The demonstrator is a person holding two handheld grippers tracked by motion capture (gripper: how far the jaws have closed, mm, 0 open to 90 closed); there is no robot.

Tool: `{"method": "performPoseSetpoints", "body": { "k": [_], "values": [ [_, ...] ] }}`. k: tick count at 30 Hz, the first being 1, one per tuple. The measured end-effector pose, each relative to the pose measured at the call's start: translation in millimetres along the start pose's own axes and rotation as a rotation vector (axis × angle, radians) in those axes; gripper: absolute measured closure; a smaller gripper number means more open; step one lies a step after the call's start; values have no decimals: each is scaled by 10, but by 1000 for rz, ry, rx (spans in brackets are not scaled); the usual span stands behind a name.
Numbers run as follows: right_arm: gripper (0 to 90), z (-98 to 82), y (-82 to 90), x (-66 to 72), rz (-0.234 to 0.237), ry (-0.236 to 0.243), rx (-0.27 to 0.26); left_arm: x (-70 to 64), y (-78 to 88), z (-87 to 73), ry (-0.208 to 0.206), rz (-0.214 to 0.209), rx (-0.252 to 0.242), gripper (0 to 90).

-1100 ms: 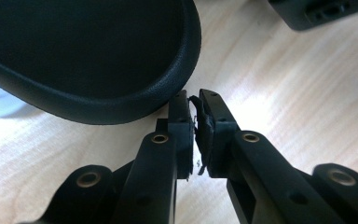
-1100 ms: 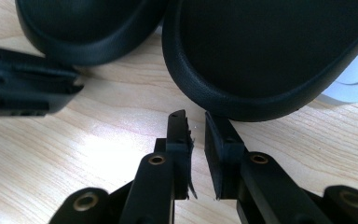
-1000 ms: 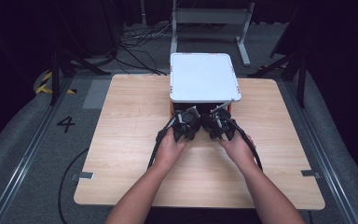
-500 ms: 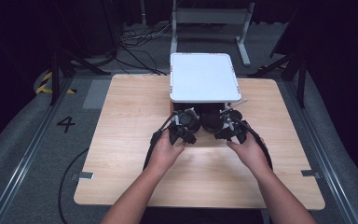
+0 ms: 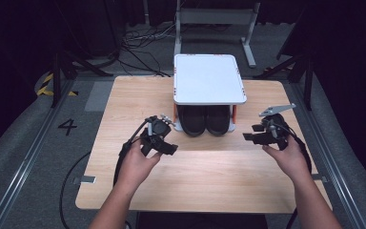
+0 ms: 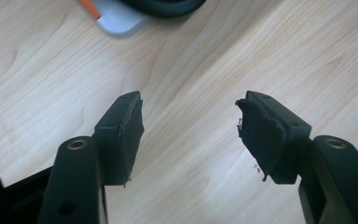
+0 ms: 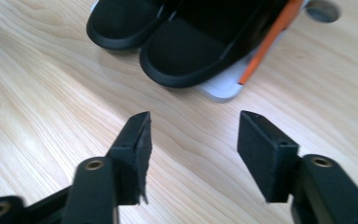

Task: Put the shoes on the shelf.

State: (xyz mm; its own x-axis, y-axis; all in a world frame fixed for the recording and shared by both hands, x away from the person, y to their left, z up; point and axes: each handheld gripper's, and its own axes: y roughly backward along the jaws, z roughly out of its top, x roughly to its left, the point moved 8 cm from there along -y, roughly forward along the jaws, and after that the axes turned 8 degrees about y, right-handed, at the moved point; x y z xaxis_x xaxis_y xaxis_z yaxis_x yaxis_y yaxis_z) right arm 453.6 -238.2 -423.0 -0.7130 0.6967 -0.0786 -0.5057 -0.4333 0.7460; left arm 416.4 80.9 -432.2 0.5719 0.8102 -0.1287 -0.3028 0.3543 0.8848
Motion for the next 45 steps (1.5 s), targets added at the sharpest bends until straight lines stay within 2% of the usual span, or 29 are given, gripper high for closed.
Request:
{"method": "performPoseSetpoints", "body": {
  "k": [2,4,5,8,10,11,13,14,15,17,18,20,26,27,29,32,35,37,39,41,43,45],
  "values": [
    [412,-56,87,-51,7,-1,-13,53,52,-80,4,-9,36,355],
    [388,-105,169,-95,27,-24,-24,120,123,-140,-12,34,28,362],
    [351,-136,216,-115,43,-38,-33,140,147,-157,-10,42,19,360],
    [211,-232,291,-125,79,-3,-33,225,228,-269,12,-15,56,310],
    [161,-306,310,-130,84,23,-15,305,250,-332,6,-10,63,278],
    [157,-332,316,-136,83,21,-12,357,255,-358,23,0,68,277],
    [139,-365,334,-135,119,23,-42,461,260,-405,59,11,91,235],
    [118,-385,339,-147,118,27,-54,461,260,-405,59,11,91,210],
    [118,-385,339,-147,118,27,-54,531,271,-428,72,24,96,210],
    [0,-443,319,-202,84,53,-45,620,286,-453,90,47,85,174],
    [0,-504,300,-239,73,53,-6,648,287,-465,93,39,83,152],
    [0,-588,274,-298,56,55,35,720,279,-498,94,39,81,156],
    [0,-759,213,-468,-5,40,67,880,171,-603,106,74,70,162],
    [0,-784,194,-489,-11,47,66,899,157,-614,118,75,65,162],
    [0,-818,164,-485,9,43,71,964,129,-642,139,71,56,163],
    [0,-828,99,-451,33,70,26,1062,77,-676,168,82,30,164],
    [0,-880,1,-446,45,68,21,1136,32,-705,183,86,24,161],
    [0,-930,-67,-479,30,70,19,1162,20,-720,184,98,24,161],
    [0,-990,-124,-524,5,50,28,1181,17,-721,189,99,15,160],
    [0,-1035,-164,-568,-24,40,20,1206,15,-717,199,95,-7,159],
    [0,-1071,-190,-602,-44,22,12,1228,7,-716,224,66,-37,156],
    [0,-1095,-217,-634,-54,10,11,1261,3,-729,240,71,-57,153]
  ]
}}
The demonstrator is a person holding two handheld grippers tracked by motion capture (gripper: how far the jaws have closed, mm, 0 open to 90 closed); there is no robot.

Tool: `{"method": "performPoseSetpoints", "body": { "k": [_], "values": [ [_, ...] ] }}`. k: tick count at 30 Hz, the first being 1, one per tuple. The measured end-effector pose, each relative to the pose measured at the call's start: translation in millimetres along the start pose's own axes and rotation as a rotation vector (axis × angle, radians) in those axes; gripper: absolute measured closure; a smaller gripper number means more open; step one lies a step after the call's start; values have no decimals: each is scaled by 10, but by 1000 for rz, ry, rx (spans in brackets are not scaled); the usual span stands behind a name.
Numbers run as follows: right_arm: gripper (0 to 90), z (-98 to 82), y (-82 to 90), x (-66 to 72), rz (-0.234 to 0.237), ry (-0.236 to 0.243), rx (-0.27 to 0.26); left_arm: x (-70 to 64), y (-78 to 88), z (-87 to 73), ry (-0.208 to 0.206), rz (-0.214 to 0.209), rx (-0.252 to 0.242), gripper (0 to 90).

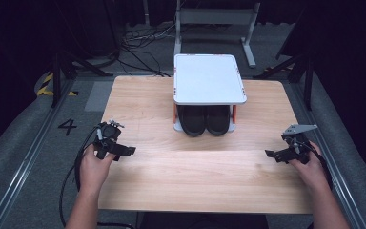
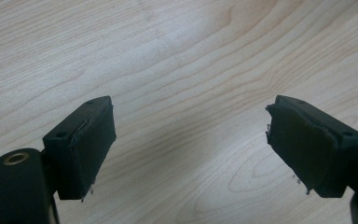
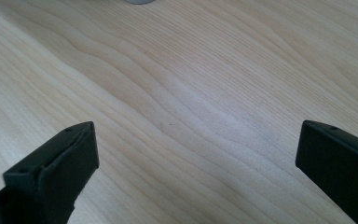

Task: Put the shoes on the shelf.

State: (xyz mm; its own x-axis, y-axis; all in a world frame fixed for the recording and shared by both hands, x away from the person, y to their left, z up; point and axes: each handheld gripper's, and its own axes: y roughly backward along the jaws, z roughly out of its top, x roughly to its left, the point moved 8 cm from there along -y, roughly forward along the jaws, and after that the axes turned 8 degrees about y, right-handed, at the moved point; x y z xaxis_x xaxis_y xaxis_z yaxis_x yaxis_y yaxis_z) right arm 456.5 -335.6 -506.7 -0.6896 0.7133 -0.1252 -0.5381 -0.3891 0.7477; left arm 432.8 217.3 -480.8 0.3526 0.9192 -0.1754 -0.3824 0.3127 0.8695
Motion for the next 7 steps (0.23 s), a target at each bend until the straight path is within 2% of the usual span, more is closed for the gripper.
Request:
{"method": "performPoseSetpoints", "body": {
  "k": [2,5,7],
  "values": [
    [0,-8,-24,-23,-10,-11,-5,21,-8,-21,9,9,-7,154],
    [0,-25,-83,-17,14,-22,5,58,-36,-50,10,34,-17,155],
    [0,-37,-121,2,31,-24,17,75,-56,-76,14,40,-4,155]
  ]
}}
